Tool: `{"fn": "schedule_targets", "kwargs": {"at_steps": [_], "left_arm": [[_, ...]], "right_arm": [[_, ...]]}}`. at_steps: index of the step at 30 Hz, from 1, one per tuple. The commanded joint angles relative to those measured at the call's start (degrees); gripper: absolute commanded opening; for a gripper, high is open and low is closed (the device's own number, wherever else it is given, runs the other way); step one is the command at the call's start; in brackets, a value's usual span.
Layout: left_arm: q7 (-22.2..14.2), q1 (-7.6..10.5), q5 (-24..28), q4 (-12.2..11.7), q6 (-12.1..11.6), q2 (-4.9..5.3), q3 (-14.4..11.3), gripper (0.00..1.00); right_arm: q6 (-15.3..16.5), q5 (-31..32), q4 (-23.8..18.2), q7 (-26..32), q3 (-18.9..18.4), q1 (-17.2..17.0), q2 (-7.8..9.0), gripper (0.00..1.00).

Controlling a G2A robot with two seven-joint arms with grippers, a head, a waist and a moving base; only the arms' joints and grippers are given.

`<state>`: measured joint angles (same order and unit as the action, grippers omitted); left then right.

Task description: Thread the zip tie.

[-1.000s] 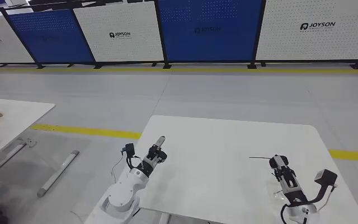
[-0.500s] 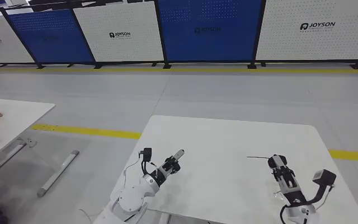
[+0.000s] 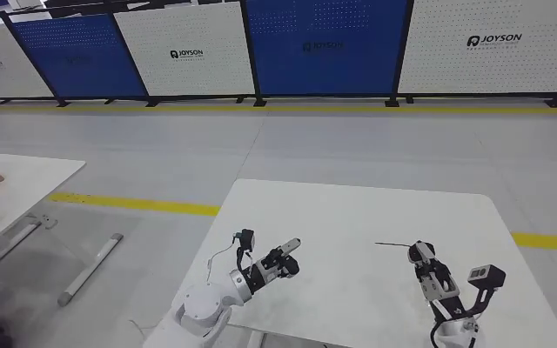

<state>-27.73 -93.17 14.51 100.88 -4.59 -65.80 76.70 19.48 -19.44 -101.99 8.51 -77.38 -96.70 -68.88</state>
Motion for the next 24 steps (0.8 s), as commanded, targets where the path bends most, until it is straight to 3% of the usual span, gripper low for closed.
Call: {"fn": "schedule_targets", "kwargs": {"at_steps": [1,13,19,21,24], "left_arm": [[1.03,-0.06,-0.22,0.05,-0.04,-0.01,0.02,1.00],[1.14,0.05,-0.62,0.00,-0.07,-0.02,-0.20,1.00],[0.46,1.42,-2.22,-1.11,-1.25,-0.27,-3.80,1.00],[0.86,2.07,-3.61,-1.87,-1.66,-0.43,-5.49,1.00],[1.96,3.10,-2.03,-3.30,-2.82,-0.81,-7.31,1.00]], "right_arm": [[0.00,-0.04,-0.05,0.01,-0.02,-0.01,0.01,0.00],[-0.36,0.48,0.03,-0.21,0.27,0.15,-0.05,0.00],[-1.13,2.90,2.10,-2.44,5.70,2.08,-1.06,0.00],[0.00,6.93,3.61,-8.11,7.75,3.01,-1.70,0.00],[0.00,8.45,3.88,-11.19,10.38,3.80,-2.46,0.00]]}}
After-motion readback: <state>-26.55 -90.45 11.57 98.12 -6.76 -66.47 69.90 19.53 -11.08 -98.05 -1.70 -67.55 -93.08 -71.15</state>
